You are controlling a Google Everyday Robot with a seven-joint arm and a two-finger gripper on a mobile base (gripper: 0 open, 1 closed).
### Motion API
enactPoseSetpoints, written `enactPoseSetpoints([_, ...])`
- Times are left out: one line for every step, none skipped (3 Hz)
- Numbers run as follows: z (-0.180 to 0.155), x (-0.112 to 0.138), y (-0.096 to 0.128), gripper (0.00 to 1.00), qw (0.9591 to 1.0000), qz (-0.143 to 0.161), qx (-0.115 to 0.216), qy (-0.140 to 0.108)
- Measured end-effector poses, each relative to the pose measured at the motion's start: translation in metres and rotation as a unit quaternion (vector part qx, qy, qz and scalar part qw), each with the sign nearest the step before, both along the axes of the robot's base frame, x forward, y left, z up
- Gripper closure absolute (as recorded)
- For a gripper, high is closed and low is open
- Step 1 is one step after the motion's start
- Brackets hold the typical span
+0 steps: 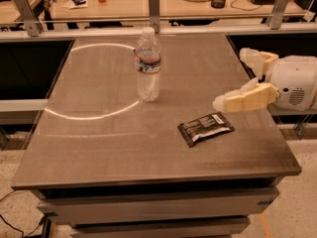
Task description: Knock water bottle over
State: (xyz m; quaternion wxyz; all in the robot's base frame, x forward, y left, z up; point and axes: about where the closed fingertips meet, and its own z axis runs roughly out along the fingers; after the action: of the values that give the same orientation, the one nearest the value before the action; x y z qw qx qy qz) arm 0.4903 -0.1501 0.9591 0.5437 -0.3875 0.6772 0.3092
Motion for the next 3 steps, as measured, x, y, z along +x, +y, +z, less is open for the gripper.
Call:
enactPoseSetpoints([-0.004, 0.024, 0.050, 0.00, 0.9999, 0.008, 0.014, 0.006])
enactPoseSetpoints([-0.004, 0.024, 0.050, 0.00, 0.9999, 0.008, 0.014, 0.006])
enactPoseSetpoints([-0.014, 0.032, 0.053, 0.00, 0.9998, -0.005, 0.007, 0.020])
